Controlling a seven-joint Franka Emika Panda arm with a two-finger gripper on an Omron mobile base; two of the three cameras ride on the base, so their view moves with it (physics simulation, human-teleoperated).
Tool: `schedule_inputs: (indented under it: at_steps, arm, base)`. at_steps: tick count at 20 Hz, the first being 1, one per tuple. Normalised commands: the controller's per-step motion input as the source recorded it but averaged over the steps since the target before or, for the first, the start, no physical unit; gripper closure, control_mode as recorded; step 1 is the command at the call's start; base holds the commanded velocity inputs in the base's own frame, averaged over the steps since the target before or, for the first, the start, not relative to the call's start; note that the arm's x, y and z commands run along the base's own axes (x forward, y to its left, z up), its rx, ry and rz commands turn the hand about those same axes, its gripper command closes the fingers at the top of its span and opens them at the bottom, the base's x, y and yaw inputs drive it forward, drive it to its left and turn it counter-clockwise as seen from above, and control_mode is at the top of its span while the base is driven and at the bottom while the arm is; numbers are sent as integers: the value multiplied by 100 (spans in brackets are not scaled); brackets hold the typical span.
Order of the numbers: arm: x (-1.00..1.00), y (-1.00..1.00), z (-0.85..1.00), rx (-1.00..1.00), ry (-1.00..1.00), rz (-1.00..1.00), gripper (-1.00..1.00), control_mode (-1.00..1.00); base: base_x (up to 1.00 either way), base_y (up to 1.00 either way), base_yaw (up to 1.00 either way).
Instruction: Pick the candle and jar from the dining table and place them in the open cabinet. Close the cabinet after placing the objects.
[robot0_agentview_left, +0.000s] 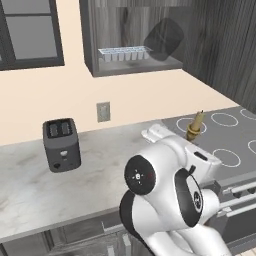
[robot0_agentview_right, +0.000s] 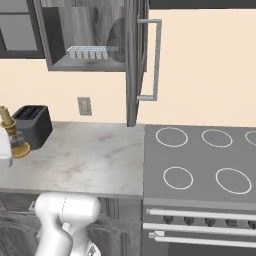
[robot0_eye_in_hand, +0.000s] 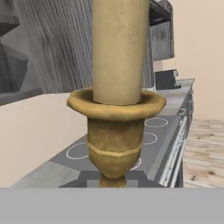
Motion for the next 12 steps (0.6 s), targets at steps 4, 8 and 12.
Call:
schedule_inputs:
  at_steps: [4,8,12]
  arm:
    - [1,-33,3,0,0,34,100,-100]
    - [0,-44,8,1,0,32,100,-100]
    - [0,-38,2,2,-1,25,100,-100]
  base:
    - [0,0,0]
    - [0,0,0]
    - [0,0,0]
